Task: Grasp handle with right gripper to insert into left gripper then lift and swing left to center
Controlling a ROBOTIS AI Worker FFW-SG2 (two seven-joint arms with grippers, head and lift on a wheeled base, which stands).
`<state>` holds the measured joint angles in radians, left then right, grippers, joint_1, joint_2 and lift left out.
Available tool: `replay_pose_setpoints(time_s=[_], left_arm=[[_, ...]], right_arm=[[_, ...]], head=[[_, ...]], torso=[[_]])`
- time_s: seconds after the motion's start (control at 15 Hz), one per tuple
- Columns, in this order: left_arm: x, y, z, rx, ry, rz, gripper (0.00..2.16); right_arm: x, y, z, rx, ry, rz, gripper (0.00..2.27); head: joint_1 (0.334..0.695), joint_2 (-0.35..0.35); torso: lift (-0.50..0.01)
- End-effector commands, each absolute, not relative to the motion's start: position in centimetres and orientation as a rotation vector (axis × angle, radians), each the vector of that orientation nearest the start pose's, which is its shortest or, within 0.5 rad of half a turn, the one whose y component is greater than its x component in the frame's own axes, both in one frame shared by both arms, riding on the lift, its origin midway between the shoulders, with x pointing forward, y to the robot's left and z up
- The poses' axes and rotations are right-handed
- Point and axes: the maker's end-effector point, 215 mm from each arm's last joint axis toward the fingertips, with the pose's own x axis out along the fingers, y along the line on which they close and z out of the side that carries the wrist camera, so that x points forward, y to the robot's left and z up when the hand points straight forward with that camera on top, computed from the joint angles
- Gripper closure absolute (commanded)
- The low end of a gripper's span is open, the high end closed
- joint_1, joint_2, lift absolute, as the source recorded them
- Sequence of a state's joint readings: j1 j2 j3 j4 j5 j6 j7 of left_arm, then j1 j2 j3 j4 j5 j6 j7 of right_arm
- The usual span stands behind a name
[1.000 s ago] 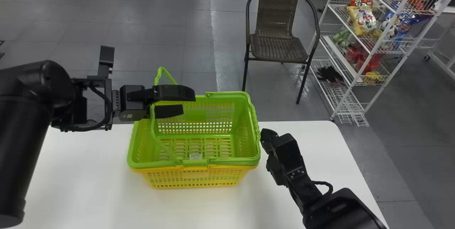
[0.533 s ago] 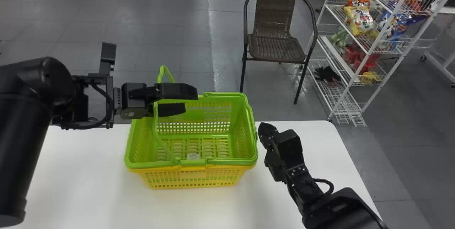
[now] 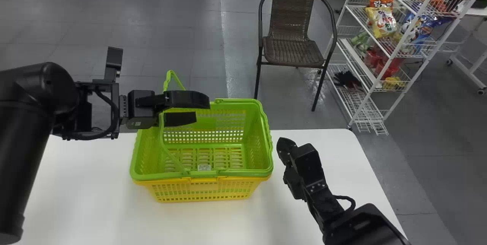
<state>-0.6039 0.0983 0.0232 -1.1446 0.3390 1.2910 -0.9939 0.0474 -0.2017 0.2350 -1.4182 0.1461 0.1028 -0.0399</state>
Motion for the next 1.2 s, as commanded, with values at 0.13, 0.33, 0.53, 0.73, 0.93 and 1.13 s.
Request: replay_pose_setpoints(time_s=[0.13, 0.33, 0.53, 0.73, 0.93, 1.13], left_arm=[[55.2, 5.6, -34.9, -0.781, 0.893, -1.018, 0.07], [55.0, 5.5, -35.2, -0.784, 0.897, -1.019, 0.07], [54.9, 5.5, -35.1, -0.783, 0.894, -1.02, 0.07], [54.8, 5.5, -35.3, -0.784, 0.898, -1.02, 0.07], [54.7, 5.5, -35.4, -0.785, 0.899, -1.02, 0.07], [54.7, 5.5, -35.4, -0.786, 0.898, -1.021, 0.07]], right_arm=[[54.6, -19.4, -50.2, -0.386, 0.306, 0.196, 2.24], [54.8, -18.8, -50.3, -0.389, 0.308, 0.206, 2.24], [54.8, -18.7, -50.9, -0.394, 0.317, 0.211, 2.23], [54.9, -18.5, -50.8, -0.392, 0.309, 0.214, 2.23], [55.1, -18.6, -50.3, -0.38, 0.297, 0.21, 2.23], [55.4, -18.3, -49.2, -0.366, 0.276, 0.21, 2.23]], head=[[0.695, -0.142], [0.695, -0.138], [0.695, -0.133], [0.695, -0.131], [0.695, -0.129], [0.695, -0.129]], torso=[[0.0], [0.0], [0.0], [0.0], [0.0], [0.0]])
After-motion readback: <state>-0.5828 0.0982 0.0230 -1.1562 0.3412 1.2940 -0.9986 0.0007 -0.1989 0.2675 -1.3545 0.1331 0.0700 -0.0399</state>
